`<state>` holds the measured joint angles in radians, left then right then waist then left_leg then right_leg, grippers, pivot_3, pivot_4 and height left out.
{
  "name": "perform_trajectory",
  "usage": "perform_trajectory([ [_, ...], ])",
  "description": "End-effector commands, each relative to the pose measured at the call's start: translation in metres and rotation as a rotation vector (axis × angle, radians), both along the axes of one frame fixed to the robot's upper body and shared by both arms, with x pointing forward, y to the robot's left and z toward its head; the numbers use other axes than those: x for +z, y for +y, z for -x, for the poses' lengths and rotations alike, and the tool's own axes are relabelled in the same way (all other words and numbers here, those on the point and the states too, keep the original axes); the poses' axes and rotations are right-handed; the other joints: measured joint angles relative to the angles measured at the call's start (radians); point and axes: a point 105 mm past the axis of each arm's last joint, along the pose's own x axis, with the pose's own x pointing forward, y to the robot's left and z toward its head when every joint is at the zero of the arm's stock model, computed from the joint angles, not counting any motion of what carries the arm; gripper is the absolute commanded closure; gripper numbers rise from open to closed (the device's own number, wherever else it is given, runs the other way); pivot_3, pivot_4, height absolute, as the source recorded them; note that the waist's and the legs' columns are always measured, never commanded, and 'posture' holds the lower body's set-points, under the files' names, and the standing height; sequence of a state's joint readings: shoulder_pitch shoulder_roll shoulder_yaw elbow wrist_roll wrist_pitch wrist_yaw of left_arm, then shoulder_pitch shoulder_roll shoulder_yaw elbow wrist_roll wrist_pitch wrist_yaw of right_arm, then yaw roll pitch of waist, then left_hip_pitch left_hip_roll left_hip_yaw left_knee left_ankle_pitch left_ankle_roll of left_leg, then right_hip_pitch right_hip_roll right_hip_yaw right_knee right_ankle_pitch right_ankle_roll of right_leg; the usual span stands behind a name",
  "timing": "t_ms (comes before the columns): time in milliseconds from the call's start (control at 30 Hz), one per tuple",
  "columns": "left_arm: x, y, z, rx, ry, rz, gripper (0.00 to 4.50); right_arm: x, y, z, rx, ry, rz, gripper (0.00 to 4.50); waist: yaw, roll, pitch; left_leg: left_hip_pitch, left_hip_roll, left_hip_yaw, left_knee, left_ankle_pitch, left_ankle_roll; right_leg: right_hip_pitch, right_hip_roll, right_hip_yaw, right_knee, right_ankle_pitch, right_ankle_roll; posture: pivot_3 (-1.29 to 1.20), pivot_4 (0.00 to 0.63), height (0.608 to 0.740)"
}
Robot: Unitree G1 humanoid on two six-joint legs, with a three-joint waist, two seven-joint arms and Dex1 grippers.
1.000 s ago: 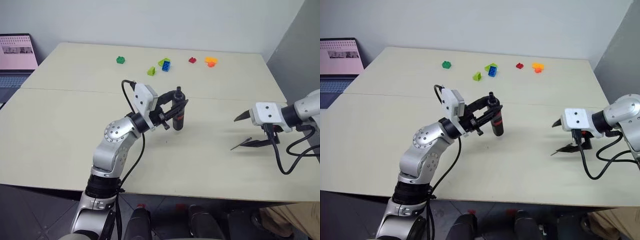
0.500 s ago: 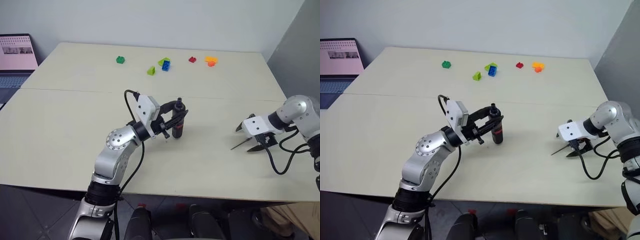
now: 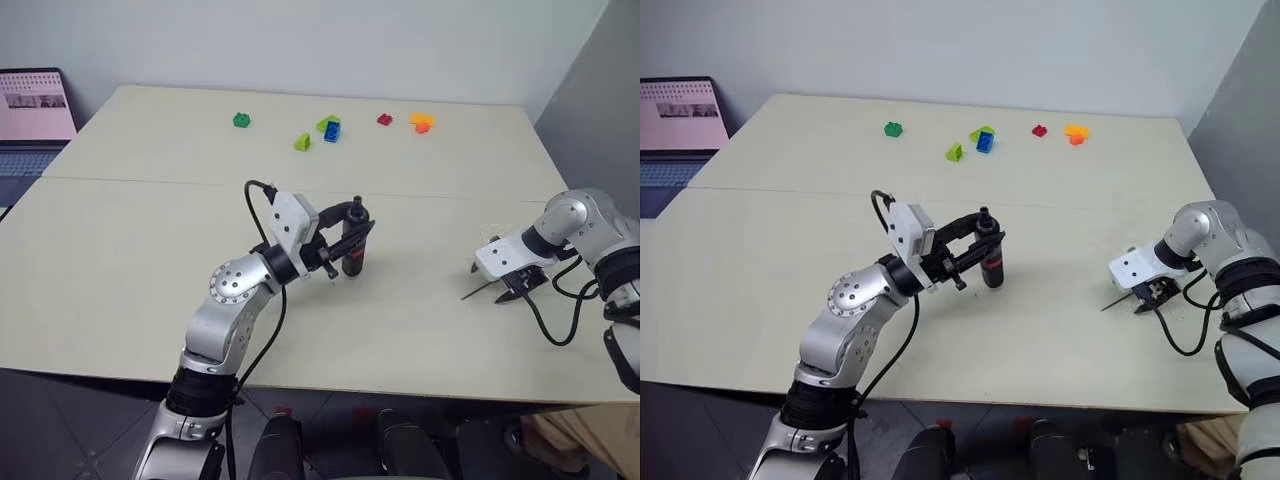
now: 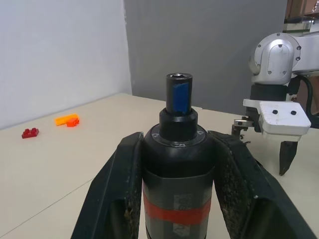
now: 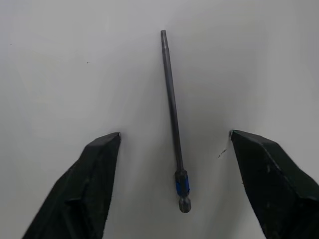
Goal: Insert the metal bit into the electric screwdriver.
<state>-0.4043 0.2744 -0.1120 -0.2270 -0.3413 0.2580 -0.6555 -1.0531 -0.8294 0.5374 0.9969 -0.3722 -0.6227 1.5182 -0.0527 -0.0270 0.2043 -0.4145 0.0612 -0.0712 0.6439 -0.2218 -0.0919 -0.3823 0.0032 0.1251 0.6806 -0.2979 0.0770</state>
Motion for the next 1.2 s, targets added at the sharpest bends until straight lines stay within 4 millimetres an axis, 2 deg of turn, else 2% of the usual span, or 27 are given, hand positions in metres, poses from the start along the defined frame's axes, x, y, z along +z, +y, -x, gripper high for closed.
perform_trajectory([
  [33, 0.02, -0.001, 0.009, -0.003, -0.085, 0.025, 2.86, 0.0, -0.005, -0.001, -0.005, -0.002, 0.031, 1.86, -0.002, 0.0, 0.0, 0.001, 0.0, 0.0, 0.0, 0.0, 0.0, 0.002, 0.0, 0.0, 0.0, 0.0, 0.0, 0.0, 0.15, 0.74],
  [200, 0.02, -0.001, 0.009, 0.003, -0.084, 0.026, 2.86, -0.001, -0.002, -0.004, -0.007, -0.009, 0.025, 3.15, -0.005, 0.0, 0.0, 0.011, -0.001, 0.0, 0.0, 0.0, 0.0, 0.011, 0.0, 0.001, -0.001, 0.0, 0.001, 0.0, 0.15, 0.74],
  [233, 0.02, -0.001, 0.009, 0.004, -0.085, 0.026, 2.86, -0.001, -0.001, -0.005, -0.007, -0.011, 0.025, 3.3, -0.006, 0.0, 0.0, 0.013, -0.001, 0.0, 0.0, 0.0, 0.0, 0.013, 0.0, 0.001, -0.001, 0.0, 0.001, 0.0, 0.15, 0.74],
  [267, 0.02, -0.001, 0.009, 0.005, -0.085, 0.026, 2.86, -0.001, -0.001, -0.005, -0.01, -0.014, 0.024, 3.71, -0.006, 0.0, 0.0, 0.013, 0.0, 0.0, 0.0, 0.0, 0.0, 0.013, 0.0, 0.001, -0.001, 0.0, 0.001, 0.0, 0.15, 0.74],
  [367, 0.021, -0.001, 0.008, 0.006, -0.087, 0.026, 2.86, -0.002, -0.001, -0.006, -0.02, -0.018, 0.026, 4.45, -0.007, 0.0, 0.0, 0.013, 0.0, 0.0, 0.0, 0.0, 0.0, 0.013, 0.0, 0.001, 0.0, 0.0, 0.001, 0.0, 0.15, 0.74],
  [600, 0.021, 0.002, 0.003, 0.046, -0.077, 0.043, 2.86, 0.007, 0.004, -0.01, -0.036, -0.051, -0.038, 4.5, -0.007, 0.0, 0.0, 0.013, 0.0, 0.0, 0.0, 0.0, 0.0, 0.013, 0.0, 0.001, 0.0, 0.0, 0.001, 0.0, 0.15, 0.74],
  [767, 0.023, 0.009, -0.002, 0.11, -0.057, 0.078, 2.86, 0.039, 0.024, -0.014, -0.046, -0.118, -0.251, 4.5, -0.007, 0.002, 0.001, 0.013, 0.0, 0.001, -0.001, 0.0, 0.0, 0.013, 0.0, 0.002, 0.0, 0.0, 0.001, 0.0, 0.15, 0.74],
  [967, 0.019, 0.013, 0.0, 0.163, -0.042, 0.095, 2.86, 0.079, 0.047, -0.013, -0.114, -0.218, -0.578, 4.5, -0.005, 0.002, 0.001, 0.013, -0.001, 0.0, -0.004, 0.0, 0.0, 0.012, 0.0, 0.001, -0.001, 0.0, 0.001, 0.0, 0.15, 0.74],
  [1200, 0.004, 0.018, -0.006, 0.233, 0.012, 0.091, 2.86, 0.143, 0.086, -0.008, -0.322, -0.201, -1.218, 4.5, -0.005, 0.002, 0.001, 0.012, -0.001, 0.0, -0.004, 0.0, 0.0, 0.011, -0.001, 0.001, -0.001, 0.0, 0.001, 0.0, 0.15, 0.74],
])
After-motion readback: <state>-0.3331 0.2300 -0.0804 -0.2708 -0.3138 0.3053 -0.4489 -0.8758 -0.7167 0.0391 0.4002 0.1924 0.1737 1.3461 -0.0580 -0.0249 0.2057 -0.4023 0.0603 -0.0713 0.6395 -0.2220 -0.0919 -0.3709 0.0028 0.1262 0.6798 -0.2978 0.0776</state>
